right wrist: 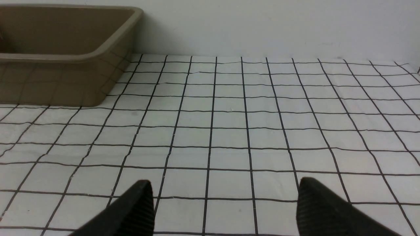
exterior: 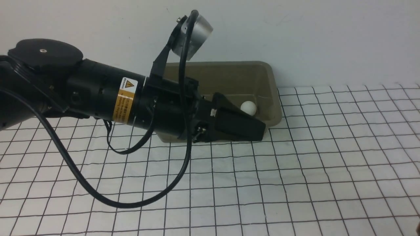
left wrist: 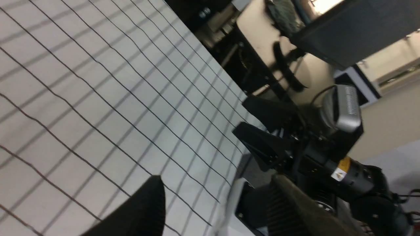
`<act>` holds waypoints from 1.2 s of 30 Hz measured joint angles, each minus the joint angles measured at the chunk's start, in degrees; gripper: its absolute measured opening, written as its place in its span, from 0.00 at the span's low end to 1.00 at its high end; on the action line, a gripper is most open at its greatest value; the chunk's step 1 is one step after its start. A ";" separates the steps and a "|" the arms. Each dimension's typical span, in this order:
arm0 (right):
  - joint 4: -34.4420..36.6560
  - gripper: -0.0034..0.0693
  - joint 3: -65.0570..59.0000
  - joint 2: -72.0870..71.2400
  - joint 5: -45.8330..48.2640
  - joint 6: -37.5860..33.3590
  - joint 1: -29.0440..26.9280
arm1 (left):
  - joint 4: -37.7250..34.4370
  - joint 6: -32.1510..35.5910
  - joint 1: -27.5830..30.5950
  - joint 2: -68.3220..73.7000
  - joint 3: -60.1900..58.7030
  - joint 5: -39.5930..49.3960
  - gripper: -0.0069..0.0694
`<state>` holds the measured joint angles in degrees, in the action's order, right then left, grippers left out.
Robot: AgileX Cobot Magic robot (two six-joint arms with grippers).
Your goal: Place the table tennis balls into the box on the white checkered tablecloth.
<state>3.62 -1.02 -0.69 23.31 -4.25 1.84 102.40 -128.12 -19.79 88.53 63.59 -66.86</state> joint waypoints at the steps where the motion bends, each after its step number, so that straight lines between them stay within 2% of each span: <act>1: 0.00 0.77 0.00 0.00 0.00 0.00 0.00 | 0.00 -2.27 0.06 0.30 0.00 -1.04 0.59; 6: 0.00 0.77 0.00 0.00 0.00 0.00 0.00 | 0.00 -3.17 0.28 0.54 0.00 -1.25 0.59; 9: 0.00 0.77 0.00 0.00 0.00 0.00 0.00 | 0.00 1.87 0.24 0.54 0.00 1.17 0.59; 11: 0.00 0.77 0.00 0.00 0.00 0.00 0.00 | 0.00 10.27 0.24 0.54 0.00 13.30 0.59; 15: 0.00 0.77 0.00 0.00 0.00 0.00 0.00 | -0.08 25.51 0.24 0.77 0.00 48.07 0.59; 20: 0.00 0.77 0.00 0.00 0.00 0.00 0.00 | -4.42 36.02 0.29 0.73 0.00 69.57 0.59; 22: 0.00 0.77 0.00 0.00 0.00 0.00 0.00 | -10.62 46.16 0.29 0.59 0.00 82.17 0.59; 23: 0.00 0.77 0.00 0.00 0.00 0.00 0.00 | -10.62 47.50 0.29 0.59 0.05 83.64 0.59; 24: 0.00 0.77 0.00 0.00 0.00 0.00 0.00 | -15.25 53.41 0.29 0.53 0.20 89.62 0.59; 27: 0.00 0.77 0.00 0.00 0.00 0.00 0.00 | -31.98 77.99 1.58 0.47 1.02 109.41 0.59; 30: 0.00 0.77 0.00 0.00 0.00 0.00 0.00 | -54.51 103.99 5.01 0.42 1.70 123.16 0.57; 31: 0.00 0.77 0.00 0.00 0.00 0.00 0.00 | -66.78 113.91 7.00 0.42 1.69 127.47 0.55; 32: 0.00 0.77 0.00 0.00 0.00 0.00 0.00 | -72.10 120.36 7.76 0.41 1.69 129.12 0.54; 33: 0.00 0.77 0.00 0.00 0.00 0.00 0.00 | -82.33 128.12 9.04 0.41 1.69 132.18 0.52; 36: 0.00 0.77 0.00 0.00 0.00 0.00 0.00 | -106.68 149.15 10.26 0.22 1.69 136.05 0.50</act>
<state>3.62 -1.02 -0.69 23.31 -4.25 1.84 -4.28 21.02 -9.53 88.75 65.28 69.19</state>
